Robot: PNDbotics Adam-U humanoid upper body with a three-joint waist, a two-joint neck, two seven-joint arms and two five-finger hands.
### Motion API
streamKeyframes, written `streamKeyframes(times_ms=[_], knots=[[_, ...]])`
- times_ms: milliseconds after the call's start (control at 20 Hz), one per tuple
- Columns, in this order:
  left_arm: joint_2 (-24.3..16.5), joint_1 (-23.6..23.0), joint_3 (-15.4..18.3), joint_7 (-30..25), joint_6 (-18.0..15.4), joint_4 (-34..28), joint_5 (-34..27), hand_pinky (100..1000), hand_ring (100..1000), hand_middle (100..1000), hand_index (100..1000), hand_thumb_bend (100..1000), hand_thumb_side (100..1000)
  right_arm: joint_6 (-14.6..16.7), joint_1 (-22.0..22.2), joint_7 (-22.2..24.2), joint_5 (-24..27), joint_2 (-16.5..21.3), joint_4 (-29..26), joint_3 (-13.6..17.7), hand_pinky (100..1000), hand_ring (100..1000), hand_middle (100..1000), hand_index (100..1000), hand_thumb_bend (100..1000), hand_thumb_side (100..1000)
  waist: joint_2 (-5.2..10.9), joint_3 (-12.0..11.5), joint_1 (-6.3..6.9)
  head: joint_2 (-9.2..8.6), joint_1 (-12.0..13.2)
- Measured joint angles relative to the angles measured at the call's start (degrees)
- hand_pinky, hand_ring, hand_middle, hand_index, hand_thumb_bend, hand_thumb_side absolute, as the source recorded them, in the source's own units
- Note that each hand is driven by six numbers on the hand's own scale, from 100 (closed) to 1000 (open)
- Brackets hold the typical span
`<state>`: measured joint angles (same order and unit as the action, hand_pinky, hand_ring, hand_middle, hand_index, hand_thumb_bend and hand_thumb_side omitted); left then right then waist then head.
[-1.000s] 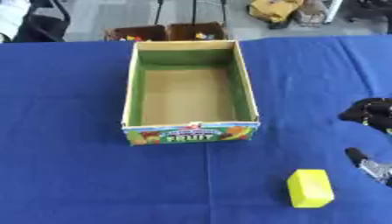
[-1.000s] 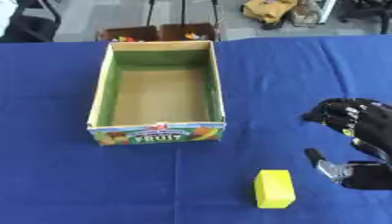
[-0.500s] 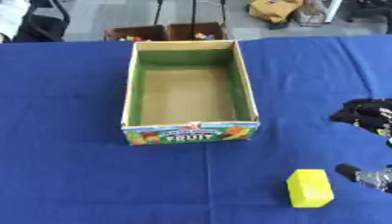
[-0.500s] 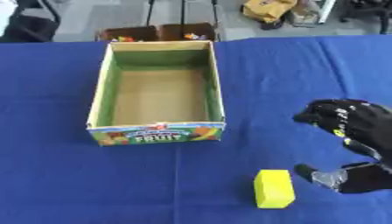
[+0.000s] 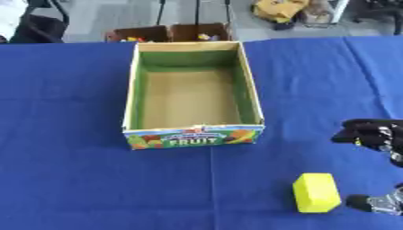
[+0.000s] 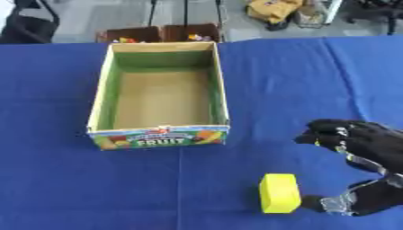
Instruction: Pick up objects on the table and place them in the box.
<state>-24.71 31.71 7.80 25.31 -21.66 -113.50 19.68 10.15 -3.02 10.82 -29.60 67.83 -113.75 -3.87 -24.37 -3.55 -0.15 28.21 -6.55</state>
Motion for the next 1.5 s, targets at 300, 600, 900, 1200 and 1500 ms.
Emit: streamKeyframes(times_ms=[300,600,900,1200,1500], knots=[[0.00,0.00,-0.06,-0.03,0.03,0.00,-0.03,670,906,898,945,100,1000,-1.06,-0.83,0.83,5.49,0.23,0.00,-1.69,691,882,786,976,481,938,0.00,0.04,0.00,0.03,-0.11],[0.00,0.00,-0.15,-0.10,0.09,0.00,-0.11,669,905,894,943,100,1000,-0.81,-2.10,3.65,12.90,0.74,0.00,-3.45,721,907,785,998,496,890,0.00,0.19,-0.12,0.18,-0.21],[0.00,0.00,-0.16,-0.26,0.18,0.00,-0.28,669,905,892,943,100,1000,0.64,-3.37,7.07,16.85,1.53,0.00,-4.31,726,914,783,993,484,899,0.04,0.35,-0.34,0.46,-0.17],[0.00,0.01,-0.17,-0.32,0.20,0.00,-0.36,669,905,890,942,100,1000,1.06,-5.02,7.67,17.98,2.03,0.00,-4.74,744,919,792,997,458,932,0.23,0.35,-0.34,0.47,-0.14],[0.02,0.02,-0.17,-0.38,0.14,0.00,-0.45,668,900,888,942,100,1000,-0.12,-7.68,6.35,16.09,2.10,-0.01,-5.44,758,920,799,991,383,950,0.34,0.91,-0.41,0.48,0.10]])
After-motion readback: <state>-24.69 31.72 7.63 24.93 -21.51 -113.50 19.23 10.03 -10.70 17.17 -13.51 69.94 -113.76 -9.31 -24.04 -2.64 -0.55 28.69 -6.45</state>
